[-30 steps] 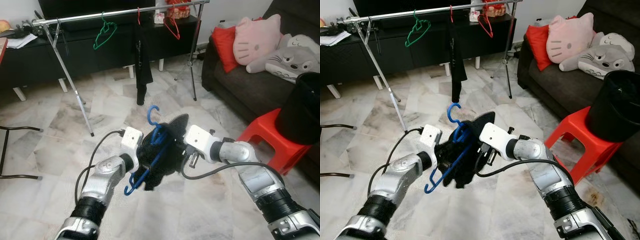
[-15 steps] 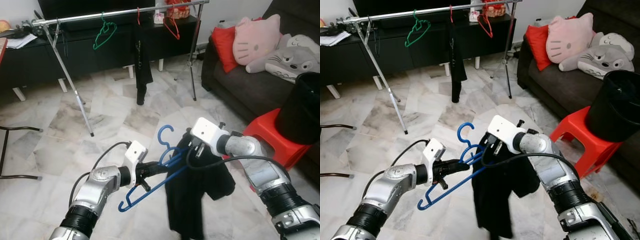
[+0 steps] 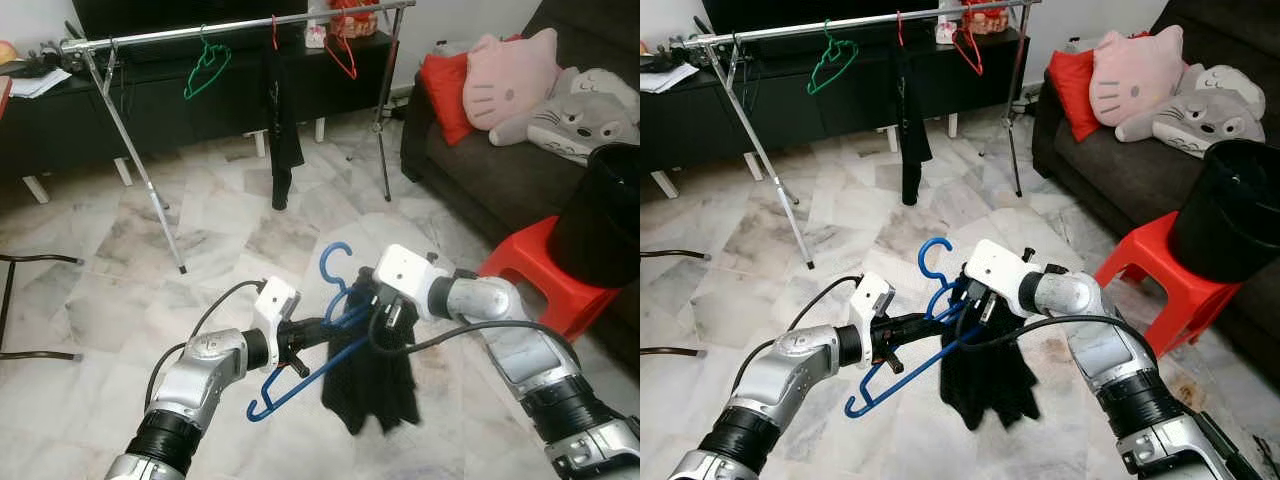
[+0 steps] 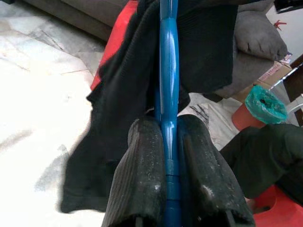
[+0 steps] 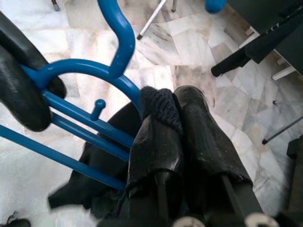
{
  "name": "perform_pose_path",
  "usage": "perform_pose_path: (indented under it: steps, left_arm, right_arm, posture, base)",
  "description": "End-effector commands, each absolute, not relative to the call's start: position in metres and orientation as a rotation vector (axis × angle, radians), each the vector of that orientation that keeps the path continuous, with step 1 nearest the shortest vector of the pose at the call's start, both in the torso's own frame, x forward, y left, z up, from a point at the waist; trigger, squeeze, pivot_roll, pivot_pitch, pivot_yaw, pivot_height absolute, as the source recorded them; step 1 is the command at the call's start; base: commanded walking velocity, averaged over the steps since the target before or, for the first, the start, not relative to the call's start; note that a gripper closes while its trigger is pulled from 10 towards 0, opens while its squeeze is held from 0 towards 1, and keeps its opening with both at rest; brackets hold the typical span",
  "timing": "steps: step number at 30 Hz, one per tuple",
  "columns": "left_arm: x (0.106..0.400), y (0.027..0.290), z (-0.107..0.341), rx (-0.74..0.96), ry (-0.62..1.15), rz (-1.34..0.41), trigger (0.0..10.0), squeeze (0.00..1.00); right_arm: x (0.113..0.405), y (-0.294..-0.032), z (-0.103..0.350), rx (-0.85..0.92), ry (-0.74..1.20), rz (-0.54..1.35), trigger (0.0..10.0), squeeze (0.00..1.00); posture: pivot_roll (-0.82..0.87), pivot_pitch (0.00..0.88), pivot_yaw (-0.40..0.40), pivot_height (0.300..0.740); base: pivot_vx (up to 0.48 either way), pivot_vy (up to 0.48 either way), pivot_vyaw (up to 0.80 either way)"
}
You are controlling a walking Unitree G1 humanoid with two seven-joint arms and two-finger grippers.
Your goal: Hang hanger
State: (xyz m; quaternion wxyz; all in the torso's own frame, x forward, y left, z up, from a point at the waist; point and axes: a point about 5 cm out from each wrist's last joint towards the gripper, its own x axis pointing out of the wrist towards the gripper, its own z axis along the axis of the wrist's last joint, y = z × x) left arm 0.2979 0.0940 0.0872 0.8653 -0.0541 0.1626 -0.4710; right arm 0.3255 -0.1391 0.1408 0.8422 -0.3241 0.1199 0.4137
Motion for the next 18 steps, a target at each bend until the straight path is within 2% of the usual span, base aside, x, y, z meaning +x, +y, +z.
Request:
perform_pose_path:
  steps: [1,13,18]
  left_arm:
    - [0.305,0.090,0.100,-0.112,0.273,-0.967,10.0,0.00]
    - [0.320,0.087,0.101,-0.110,0.241,-0.813,10.0,0.00]
    - [0.320,0.086,0.103,-0.117,0.231,-0.822,10.0,0.00]
  right_arm:
    - [0.320,-0.124,0.146,-0.664,0.215,0.942,10.0,0.00]
    - [0.316,-0.120,0.144,-0.694,0.237,0.950,10.0,0.00]
    - [0.317,-0.122,0.139,-0.691,0.255,0.926,10.0,0.00]
  posture:
    - [-0.10,0.000,-0.036,0.740]
    - [-0.10,0.000,-0.032,0.740]
    - [-0.10,0.000,-0.031,0.740]
  base:
    - [0.000,0.000,0.00]
    - [0.000,0.000,0.00]
    - [0.000,0.000,0.00]
